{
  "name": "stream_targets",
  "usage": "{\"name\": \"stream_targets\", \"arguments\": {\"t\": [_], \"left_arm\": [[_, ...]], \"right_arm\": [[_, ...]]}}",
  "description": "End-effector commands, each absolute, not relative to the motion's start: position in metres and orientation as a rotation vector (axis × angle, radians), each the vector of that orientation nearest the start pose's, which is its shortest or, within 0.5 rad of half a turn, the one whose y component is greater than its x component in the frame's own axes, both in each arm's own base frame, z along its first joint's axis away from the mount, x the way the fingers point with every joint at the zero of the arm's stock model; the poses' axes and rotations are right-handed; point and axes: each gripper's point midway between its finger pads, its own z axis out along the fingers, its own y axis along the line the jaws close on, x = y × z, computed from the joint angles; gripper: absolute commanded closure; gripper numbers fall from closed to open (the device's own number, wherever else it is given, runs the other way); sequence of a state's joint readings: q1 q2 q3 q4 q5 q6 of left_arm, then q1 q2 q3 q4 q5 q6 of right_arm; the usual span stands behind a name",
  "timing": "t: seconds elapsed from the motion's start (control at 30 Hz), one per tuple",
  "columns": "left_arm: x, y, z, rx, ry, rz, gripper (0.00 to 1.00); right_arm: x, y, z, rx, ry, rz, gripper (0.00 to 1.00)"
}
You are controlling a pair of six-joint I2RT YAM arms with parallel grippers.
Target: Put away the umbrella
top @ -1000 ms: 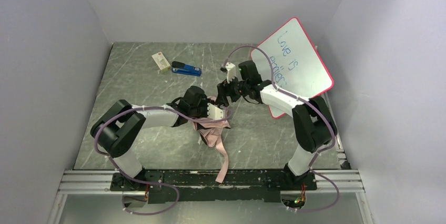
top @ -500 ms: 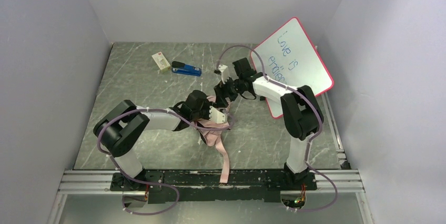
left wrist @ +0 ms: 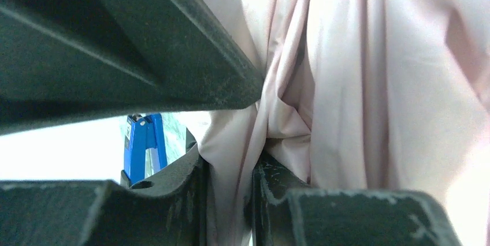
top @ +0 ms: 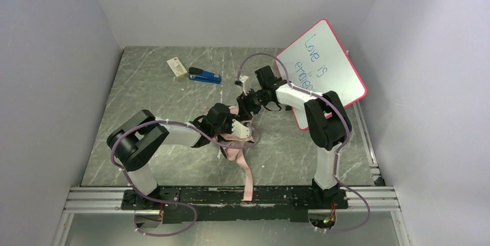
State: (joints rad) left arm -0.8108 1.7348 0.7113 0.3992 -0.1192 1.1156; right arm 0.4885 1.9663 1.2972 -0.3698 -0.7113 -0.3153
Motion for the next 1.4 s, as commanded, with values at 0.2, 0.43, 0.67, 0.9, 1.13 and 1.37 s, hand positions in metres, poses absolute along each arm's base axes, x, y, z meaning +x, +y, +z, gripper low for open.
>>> {"name": "stream_targets", "arguments": {"t": [0.2, 0.43, 0.67, 0.9, 1.13, 1.37], "left_arm": [[0.344, -0.275, 0.052, 1.598, 1.47, 0.213, 0.83], [0.346, -0.268, 0.083, 1.499, 1.531, 0.125, 0.56], [0.347, -0.238, 0.119, 1.351, 1.603, -0.018, 0.25], [0.351, -0.19, 0.148, 1.189, 1.675, -0.079, 0.24], [0.373, -0.141, 0.16, 0.994, 1.791, -0.078, 0.26], [0.392, -0.128, 0.191, 0.89, 1.817, -0.208, 0.22]], "right_arm": [[0.304, 0.266, 0.001, -1.159, 2.44, 0.917, 0.68], [0.317, 0.257, 0.0, -1.117, 2.442, 0.786, 0.78], [0.325, 0.252, 0.006, -1.097, 2.406, 0.703, 0.8], [0.324, 0.258, 0.015, -1.162, 2.317, 0.567, 0.81], [0.308, 0.272, 0.016, -1.327, 2.14, 0.26, 0.83], [0.285, 0.274, 0.027, -1.442, 1.926, -0.032, 0.87]]}}
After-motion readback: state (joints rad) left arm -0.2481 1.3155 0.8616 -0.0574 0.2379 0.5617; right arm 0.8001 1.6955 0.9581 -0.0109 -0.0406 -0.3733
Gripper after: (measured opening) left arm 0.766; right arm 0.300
